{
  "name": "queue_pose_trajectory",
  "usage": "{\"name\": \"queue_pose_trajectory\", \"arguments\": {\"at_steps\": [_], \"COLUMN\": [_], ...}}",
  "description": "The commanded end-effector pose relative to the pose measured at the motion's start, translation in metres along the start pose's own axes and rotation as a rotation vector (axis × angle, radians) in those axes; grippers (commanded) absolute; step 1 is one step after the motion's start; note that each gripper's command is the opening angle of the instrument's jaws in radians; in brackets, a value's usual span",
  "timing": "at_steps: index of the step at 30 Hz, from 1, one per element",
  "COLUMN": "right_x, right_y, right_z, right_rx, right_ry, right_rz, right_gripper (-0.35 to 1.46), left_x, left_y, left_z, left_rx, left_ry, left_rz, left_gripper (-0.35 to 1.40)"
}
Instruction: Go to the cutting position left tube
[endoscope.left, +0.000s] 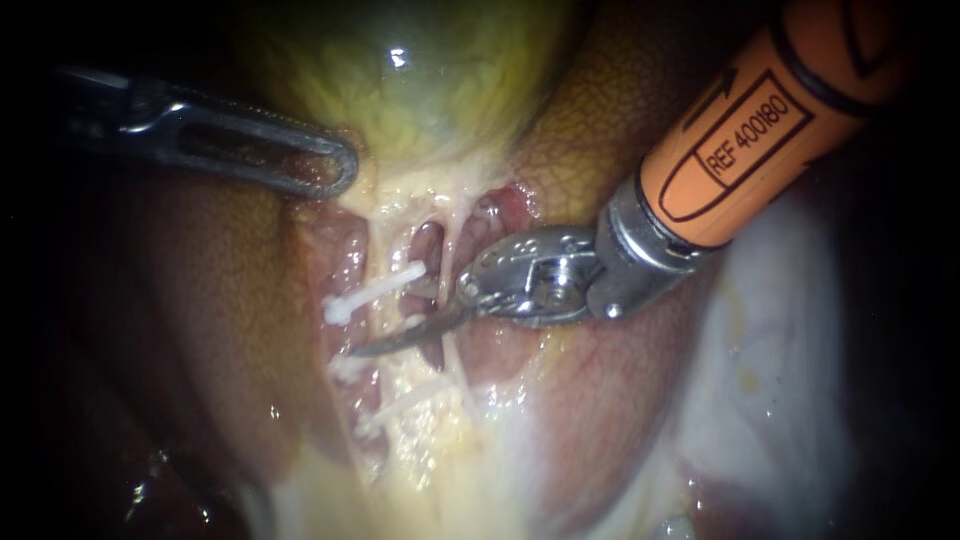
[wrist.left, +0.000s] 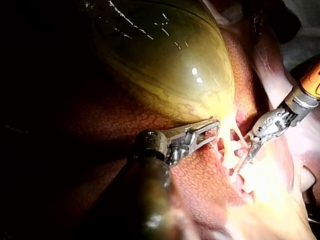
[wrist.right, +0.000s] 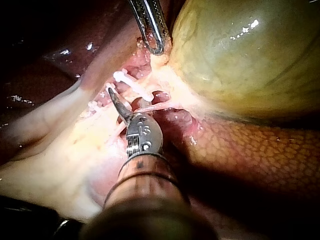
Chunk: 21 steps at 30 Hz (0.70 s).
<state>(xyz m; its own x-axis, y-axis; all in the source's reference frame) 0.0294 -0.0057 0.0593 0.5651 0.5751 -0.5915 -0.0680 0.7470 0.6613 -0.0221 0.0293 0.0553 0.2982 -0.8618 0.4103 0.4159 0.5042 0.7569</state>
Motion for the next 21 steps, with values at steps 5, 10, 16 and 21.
{"name": "queue_pose_trajectory", "arguments": {"at_steps": [5,10,16,21], "right_x": [-0.0003,-0.0013,-0.0027,-0.0035], "right_y": [0.0,0.0002,0.0003,0.0003], "right_z": [-0.0004,-0.0016,-0.0037,-0.0057], "right_rx": [0.003,0.008,0.017,0.026], "right_ry": [0.003,-0.004,-0.016,-0.033], "right_rz": [0.004,0.012,0.005,0.002], "right_gripper": [1.19,1.19,1.22,1.22], "left_x": [0.0,0.0001,0.0001,0.0001], "left_y": [0.0,0.0001,0.0002,0.0003], "left_z": [0.0,-0.0002,-0.0003,-0.0005], "left_rx": [0.001,0.002,0.003,0.004], "left_ry": [0.0,0.001,0.001,0.002], "left_rz": [0.001,0.001,0.002,0.002], "left_gripper": [-0.35,-0.35,-0.35,-0.35]}}
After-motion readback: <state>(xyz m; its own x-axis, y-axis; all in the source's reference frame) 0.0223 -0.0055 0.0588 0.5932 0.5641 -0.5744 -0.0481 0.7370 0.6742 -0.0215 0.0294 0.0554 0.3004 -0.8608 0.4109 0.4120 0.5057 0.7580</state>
